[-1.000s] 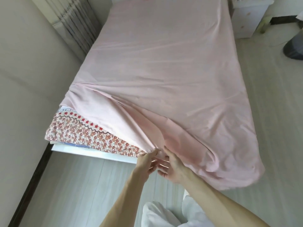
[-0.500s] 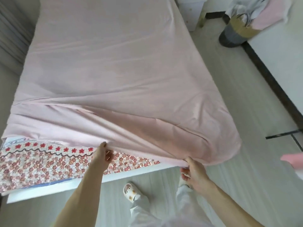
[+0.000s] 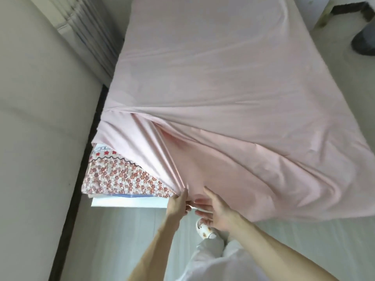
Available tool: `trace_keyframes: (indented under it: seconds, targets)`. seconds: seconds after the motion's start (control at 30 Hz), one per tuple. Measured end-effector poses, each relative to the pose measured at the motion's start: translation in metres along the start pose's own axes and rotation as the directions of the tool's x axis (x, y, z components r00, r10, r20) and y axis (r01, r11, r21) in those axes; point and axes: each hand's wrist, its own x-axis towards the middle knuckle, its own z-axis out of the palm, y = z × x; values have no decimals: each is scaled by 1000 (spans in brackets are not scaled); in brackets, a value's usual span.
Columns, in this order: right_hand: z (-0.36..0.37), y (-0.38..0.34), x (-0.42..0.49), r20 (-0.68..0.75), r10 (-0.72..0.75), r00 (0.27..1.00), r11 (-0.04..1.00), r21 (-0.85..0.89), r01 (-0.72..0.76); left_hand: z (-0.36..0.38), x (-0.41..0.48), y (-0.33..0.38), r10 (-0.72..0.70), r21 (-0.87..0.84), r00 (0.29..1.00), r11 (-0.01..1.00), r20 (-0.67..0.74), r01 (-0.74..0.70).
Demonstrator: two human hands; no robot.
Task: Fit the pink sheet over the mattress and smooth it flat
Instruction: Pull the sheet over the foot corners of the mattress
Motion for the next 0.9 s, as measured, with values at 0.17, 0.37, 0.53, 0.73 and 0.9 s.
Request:
trace_keyframes:
  seconds: [0.17, 0.37, 0.53, 0.73, 0.9]
  targets:
    - [39, 3, 3, 68, 61, 996, 987, -152, -50, -28, -14, -14, -23, -87, 999, 996, -31, 21]
    - [39, 19, -13, 31, -191, 981, 960, -201, 193, -38, -19, -16, -68, -72, 997, 995, -25, 66]
    - [34, 26, -34, 110, -300, 948, 909, -267, 319, -49, -1, 27, -139, -411, 990, 903, 5, 129]
    - [39, 31, -52, -34, -441, 897, 884, -187, 427, -131, 56, 91, -151, -661, 989, 742, 0, 113]
    - [73, 50, -37, -226, -462, 858, 871, 68, 487, -232, 85, 98, -170, -694, 985, 714, -43, 93]
